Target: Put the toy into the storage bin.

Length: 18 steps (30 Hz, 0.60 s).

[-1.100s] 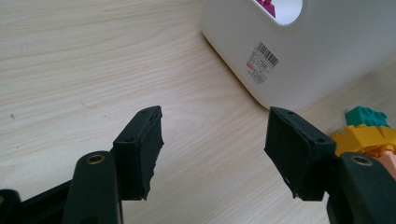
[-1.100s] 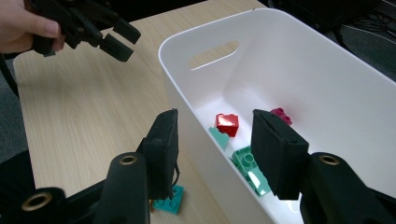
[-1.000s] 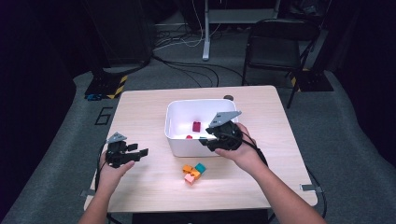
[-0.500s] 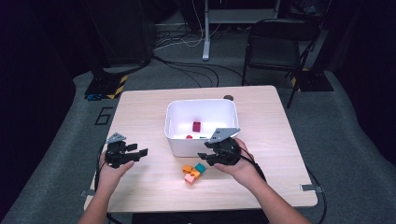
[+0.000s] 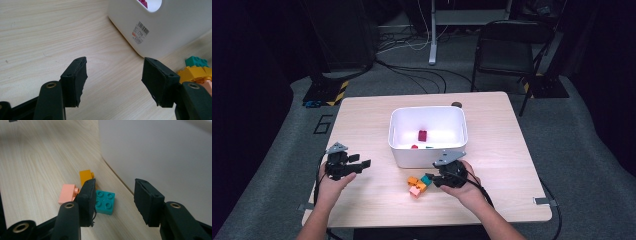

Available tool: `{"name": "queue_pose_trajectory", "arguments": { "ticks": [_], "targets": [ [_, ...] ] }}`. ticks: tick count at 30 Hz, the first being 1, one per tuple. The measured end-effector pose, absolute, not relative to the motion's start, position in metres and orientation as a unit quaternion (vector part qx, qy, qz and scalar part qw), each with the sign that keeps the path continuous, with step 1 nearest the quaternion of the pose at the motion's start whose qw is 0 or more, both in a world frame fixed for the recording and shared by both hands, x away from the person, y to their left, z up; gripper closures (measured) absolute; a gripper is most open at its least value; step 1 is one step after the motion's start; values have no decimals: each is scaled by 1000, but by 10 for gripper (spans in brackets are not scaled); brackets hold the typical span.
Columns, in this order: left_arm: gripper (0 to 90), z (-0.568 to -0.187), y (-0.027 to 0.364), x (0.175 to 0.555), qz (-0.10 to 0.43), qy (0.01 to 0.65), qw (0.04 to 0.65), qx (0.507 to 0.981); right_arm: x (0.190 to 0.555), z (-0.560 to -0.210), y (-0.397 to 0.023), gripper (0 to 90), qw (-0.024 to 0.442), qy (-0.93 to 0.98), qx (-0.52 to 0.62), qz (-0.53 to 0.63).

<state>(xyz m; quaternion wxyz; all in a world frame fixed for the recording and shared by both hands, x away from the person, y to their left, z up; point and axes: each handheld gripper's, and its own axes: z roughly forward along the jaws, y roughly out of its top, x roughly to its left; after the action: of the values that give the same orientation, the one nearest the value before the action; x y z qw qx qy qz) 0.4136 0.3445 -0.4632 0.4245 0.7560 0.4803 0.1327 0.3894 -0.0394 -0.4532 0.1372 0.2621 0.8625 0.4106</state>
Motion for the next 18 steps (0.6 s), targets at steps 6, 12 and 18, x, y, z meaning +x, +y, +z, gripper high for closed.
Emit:
{"name": "queue_pose_trajectory", "arguments": {
  "ticks": [6,12,18],
  "targets": [
    [359,-463,345,414,132,481,424,756,393,-470,-36,550,133,866,270,400],
    [359,-463,345,414,133,481,425,755,396,-479,-33,563,124,867,280,393],
    [359,-463,345,413,133,481,424,756,398,-488,-29,605,114,870,285,386]
  ]
}}
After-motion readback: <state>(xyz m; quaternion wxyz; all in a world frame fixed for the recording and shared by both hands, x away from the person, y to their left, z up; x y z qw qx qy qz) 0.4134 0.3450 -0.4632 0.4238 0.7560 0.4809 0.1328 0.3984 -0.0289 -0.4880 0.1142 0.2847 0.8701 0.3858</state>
